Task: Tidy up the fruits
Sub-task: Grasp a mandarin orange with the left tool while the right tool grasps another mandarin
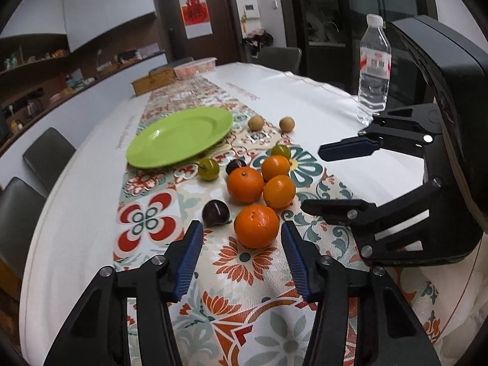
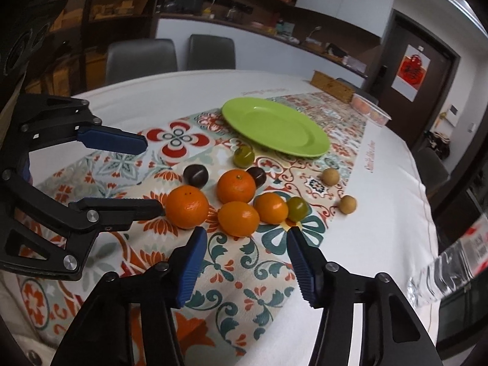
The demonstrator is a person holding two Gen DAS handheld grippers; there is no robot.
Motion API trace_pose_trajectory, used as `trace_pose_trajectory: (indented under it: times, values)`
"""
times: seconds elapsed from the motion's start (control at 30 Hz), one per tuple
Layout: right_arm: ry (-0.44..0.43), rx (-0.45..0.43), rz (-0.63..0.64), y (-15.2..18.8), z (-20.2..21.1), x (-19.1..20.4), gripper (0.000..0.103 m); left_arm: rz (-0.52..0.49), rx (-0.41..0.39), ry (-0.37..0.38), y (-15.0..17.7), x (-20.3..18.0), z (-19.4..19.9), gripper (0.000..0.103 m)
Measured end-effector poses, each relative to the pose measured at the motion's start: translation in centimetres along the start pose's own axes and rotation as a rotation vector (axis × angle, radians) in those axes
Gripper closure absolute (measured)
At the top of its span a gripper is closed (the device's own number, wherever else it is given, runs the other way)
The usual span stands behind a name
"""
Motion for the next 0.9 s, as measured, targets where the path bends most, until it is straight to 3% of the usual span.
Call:
trace_pose_trajectory:
  times: [0.27,0.67,0.9]
  values:
    - [-0.049,0.033,0.043,0.0,-2.2,-0.2,0.058,-0.035,0.058,0.048,0.0,-0.2,-2.3,0.055]
    - [-0.11,0.054,0.085,-0.2,-4.2,0.1,0.06,-0.046,0.093,0.078,-0.2,-0.1,-4.0,0.055]
    - [-0.135,0.051,0.07,-0.3,-4.7,-0.1,0.064,-0.035,0.106,0.098,-0.4,0.1,-4.6,0.062]
Point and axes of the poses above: each gripper's, at about its wrist camera, not at the fingertips, and z roughly against the way its jaws point, x to its left, y to its underside, the point moved 3 cm from there along -z, roughly the way its jaws point, and after that the axes turned 4 degrees about z, right-handed, at the moved point
